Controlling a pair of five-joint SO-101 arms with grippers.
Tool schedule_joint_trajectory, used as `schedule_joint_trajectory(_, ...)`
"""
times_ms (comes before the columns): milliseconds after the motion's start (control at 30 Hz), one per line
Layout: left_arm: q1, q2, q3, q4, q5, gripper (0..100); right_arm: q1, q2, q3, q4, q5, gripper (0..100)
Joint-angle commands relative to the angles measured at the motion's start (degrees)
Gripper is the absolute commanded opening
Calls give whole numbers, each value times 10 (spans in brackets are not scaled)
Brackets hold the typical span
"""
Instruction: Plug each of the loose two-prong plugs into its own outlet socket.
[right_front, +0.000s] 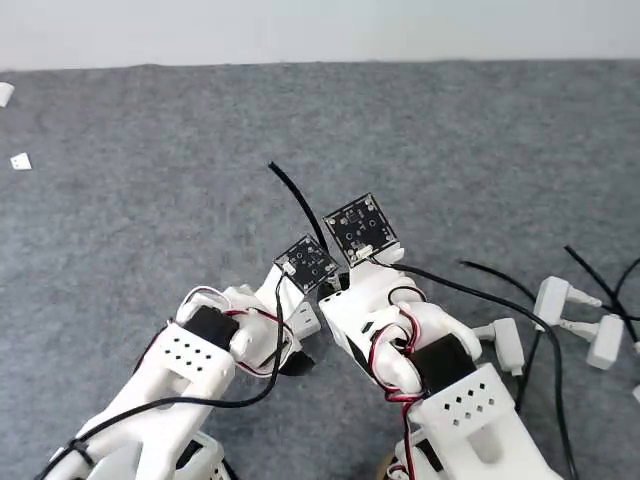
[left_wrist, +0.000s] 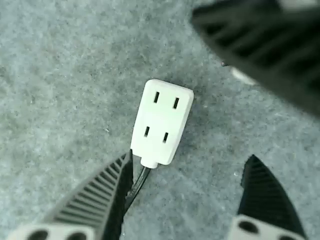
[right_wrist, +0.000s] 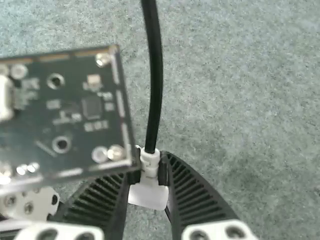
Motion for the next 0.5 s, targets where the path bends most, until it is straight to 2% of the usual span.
schedule_joint_trajectory(0,-7,33,-16,-36,-7,324,7,-3,-7,2,4,8)
schedule_joint_trajectory(133,-33,109,-66,-52,-8,324,7,-3,-7,2,4,8)
schedule_joint_trajectory(300,-32,229,-132,-53,-9,309,14,-3,-7,2,4,8)
schedule_joint_trajectory(467,-19,308,-184,-51,-5,111,25,-3,-7,1,4,8)
